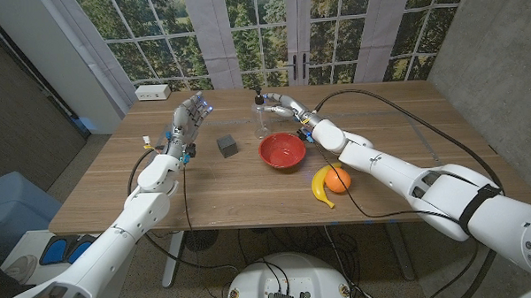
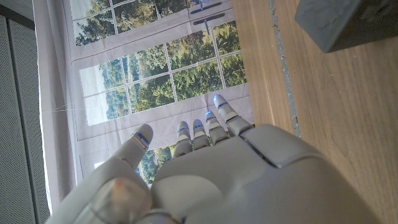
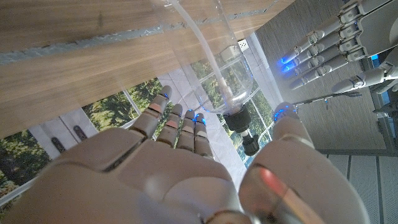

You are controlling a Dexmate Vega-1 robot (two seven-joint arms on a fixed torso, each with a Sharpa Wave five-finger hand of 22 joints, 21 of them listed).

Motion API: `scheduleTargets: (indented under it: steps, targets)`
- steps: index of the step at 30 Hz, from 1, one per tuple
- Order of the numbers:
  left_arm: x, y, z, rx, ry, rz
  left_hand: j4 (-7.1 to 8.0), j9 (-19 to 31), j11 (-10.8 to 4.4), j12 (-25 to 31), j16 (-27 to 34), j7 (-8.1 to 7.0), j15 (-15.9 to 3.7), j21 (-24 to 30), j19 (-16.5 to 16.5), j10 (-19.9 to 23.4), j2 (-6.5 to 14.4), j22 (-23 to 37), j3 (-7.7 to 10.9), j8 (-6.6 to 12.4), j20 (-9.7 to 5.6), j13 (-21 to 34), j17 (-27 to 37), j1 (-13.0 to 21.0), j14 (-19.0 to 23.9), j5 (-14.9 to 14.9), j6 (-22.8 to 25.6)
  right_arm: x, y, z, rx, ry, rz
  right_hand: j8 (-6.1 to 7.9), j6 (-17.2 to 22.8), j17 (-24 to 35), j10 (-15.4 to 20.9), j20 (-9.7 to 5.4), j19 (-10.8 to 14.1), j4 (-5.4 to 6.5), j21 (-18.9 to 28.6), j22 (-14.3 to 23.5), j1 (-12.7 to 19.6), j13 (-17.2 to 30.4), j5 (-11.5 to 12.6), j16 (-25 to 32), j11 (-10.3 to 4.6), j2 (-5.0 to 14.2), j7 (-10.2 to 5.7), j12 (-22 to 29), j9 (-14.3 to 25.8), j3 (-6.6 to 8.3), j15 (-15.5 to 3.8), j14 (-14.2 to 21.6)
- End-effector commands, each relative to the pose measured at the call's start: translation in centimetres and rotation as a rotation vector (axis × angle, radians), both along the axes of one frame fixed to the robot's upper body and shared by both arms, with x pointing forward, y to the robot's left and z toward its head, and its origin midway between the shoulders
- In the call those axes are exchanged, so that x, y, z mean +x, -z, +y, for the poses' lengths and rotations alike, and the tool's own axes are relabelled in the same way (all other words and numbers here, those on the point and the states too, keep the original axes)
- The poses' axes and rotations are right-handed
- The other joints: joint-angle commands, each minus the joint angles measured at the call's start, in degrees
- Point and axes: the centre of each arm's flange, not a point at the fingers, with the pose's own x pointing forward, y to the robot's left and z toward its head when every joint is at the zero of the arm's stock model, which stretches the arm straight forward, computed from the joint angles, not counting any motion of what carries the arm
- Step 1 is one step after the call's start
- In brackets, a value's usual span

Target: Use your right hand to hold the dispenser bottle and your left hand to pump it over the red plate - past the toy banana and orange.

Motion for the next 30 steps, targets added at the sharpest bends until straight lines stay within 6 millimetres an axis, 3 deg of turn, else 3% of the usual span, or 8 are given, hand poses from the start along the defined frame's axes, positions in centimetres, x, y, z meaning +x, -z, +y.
scheduleTargets:
  steps: [1, 7, 10, 12, 30]
  targets:
    - [-0.2, 0.0, 0.1, -0.004, -0.007, -0.003, -0.06, 0.33, -0.19, -0.06, -0.06, -0.1, -1.15, -0.31, 0.51, 0.65, 3.63, 0.2, 0.36, 0.32, 0.07, 0.08, 0.15, -0.67, 0.32, -0.18, 0.39, 0.3, -0.1, 0.8, -0.016, 0.003, -0.005, -0.11, -0.19, -0.05, -0.52, 0.13, -0.62, -0.01, -0.03, 0.13, 0.89, 0.19, 0.31, -0.23, 0.0, -0.33, 0.01, -0.21, 0.11, -0.33, 0.08, -0.27]
    - [-0.2, 0.1, 0.1, -0.004, -0.006, -0.001, -0.06, 0.33, -0.1, -0.07, -0.06, -0.09, -1.17, -0.44, 0.57, 0.65, 3.65, 0.2, 0.41, 0.32, 0.08, 0.08, 0.14, -0.69, 0.35, -0.18, 0.41, 0.5, -0.2, 1.1, -0.031, 0.014, 0.003, -0.15, -0.5, -0.09, -0.68, 0.22, -0.73, -0.05, -0.04, 0.13, 1.08, 0.2, 0.45, -0.24, -0.06, -0.49, -0.14, -0.18, 0.12, -0.41, 0.08, -0.41]
    - [-0.3, 0.1, 0.2, -0.007, -0.007, -0.003, -0.06, 0.33, -0.13, -0.08, -0.04, -0.1, -1.15, -0.49, 0.6, 0.65, 3.65, 0.21, 0.43, 0.35, 0.11, 0.08, 0.14, -0.71, 0.4, -0.18, 0.5, 0.6, -0.3, 1.3, -0.03, 0.032, 0.002, -0.14, -0.88, -0.15, -0.9, 2.09, -0.62, -0.02, 0.07, 0.14, 1.39, 0.2, 0.68, -0.17, -0.23, -0.69, -0.26, -0.12, 0.13, -0.56, 0.36, -0.46]
    - [-0.3, 0.1, 0.2, -0.008, -0.008, -0.004, -0.05, 0.33, -0.19, -0.08, -0.04, -0.11, -1.12, -0.53, 0.62, 0.66, 3.67, 0.21, 0.45, 0.37, 0.11, 0.08, 0.14, -0.71, 0.4, -0.18, 0.57, 0.6, -0.4, 1.4, -0.03, 0.03, -0.001, -0.18, -1.09, -0.16, -0.94, 2.44, -0.67, 0.0, 0.07, 0.15, 1.44, 0.21, 0.74, -0.15, -0.27, -0.76, -0.32, -0.1, 0.13, -0.63, 0.42, -0.48]
    - [-0.6, 0.0, 0.3, -0.011, -0.014, -0.011, 0.05, 0.34, -0.2, -0.1, -0.03, -0.15, -1.12, -0.9, 0.8, 0.67, 3.73, 0.22, 0.55, 0.39, 0.19, 0.08, 0.16, -0.82, 0.49, -0.18, 0.71, 1.1, -0.5, 2.2, -0.053, 0.037, -0.002, -0.02, -1.45, -0.28, -1.27, 2.69, -0.66, -0.04, 0.18, 0.17, 2.21, 0.22, 1.22, 0.03, -0.38, -1.15, -0.46, 0.01, 0.16, -0.89, 0.61, -0.44]
